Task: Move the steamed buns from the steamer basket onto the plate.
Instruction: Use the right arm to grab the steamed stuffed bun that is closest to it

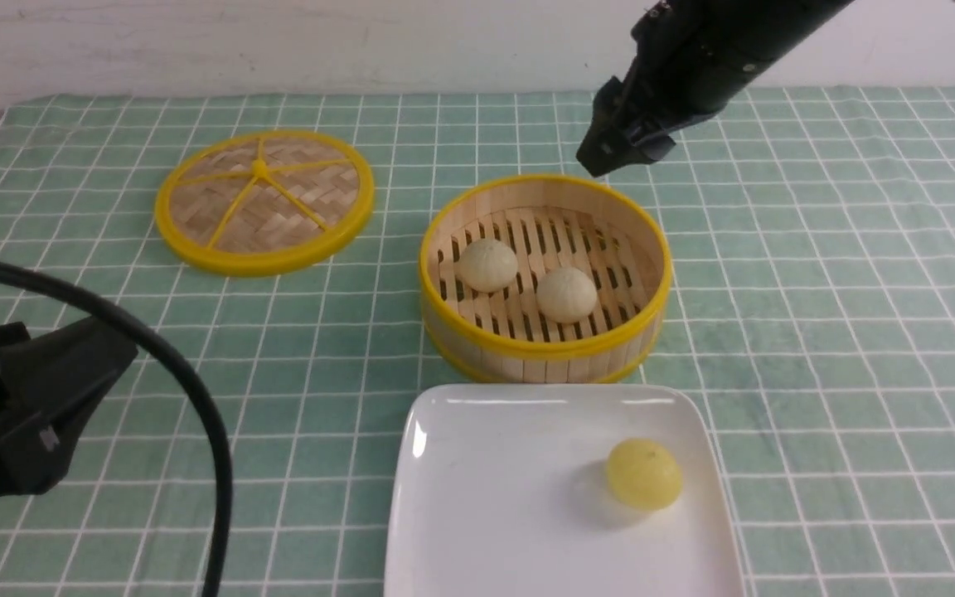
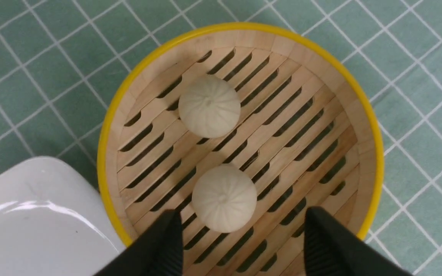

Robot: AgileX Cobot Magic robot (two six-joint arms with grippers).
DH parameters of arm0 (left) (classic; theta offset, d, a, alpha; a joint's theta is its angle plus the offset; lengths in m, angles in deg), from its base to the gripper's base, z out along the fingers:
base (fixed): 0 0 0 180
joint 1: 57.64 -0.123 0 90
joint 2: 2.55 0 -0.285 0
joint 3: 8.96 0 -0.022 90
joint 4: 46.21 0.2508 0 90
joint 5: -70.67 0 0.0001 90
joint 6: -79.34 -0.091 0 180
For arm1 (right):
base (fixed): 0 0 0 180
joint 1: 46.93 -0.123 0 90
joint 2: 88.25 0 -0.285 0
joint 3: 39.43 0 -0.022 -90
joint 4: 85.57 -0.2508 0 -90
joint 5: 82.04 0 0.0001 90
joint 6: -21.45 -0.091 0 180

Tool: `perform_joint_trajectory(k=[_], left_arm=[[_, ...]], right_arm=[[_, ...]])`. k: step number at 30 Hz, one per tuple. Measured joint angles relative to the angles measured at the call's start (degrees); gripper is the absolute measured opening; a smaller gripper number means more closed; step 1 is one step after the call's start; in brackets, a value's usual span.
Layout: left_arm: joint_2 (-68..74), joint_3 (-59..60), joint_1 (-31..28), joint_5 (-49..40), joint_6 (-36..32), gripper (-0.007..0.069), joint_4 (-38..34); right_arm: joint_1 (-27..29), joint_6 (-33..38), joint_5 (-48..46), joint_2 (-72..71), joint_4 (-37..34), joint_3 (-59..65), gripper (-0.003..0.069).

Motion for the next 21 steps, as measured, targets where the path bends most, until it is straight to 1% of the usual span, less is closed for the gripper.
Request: perform_joint_trajectory(k=[3,6,13,18,21], left_arm=[[0.00,0.00,0.00,-0.24,0.00,0.0544,0.00],[0.00,0.00,0.00,-0.67,0.00,0.0544,0.00],[0.00,0.00,0.00,-1.21,0.00,0.0544,0.00],[0.00,0.00,0.00,-1.21,0.00,0.0544,0.01],[0.00,0.00,0.00,-1.21,0.00,0.0544,0.01]], right_arm=[[0.00,-1.16,-5.05,6.60,0.04,-6.07,0.0428],[0.00,-1.25,-6.92,11.00,0.04,-8.36,0.0428],[0.00,-1.43,-8.09,17.18,-0.34,-8.51,0.0428],[0.00,-1.43,-7.25,17.90,-2.85,-8.56,0.0428],[0.00,-1.43,-7.11,17.90,-3.05,-8.79,0.0428]])
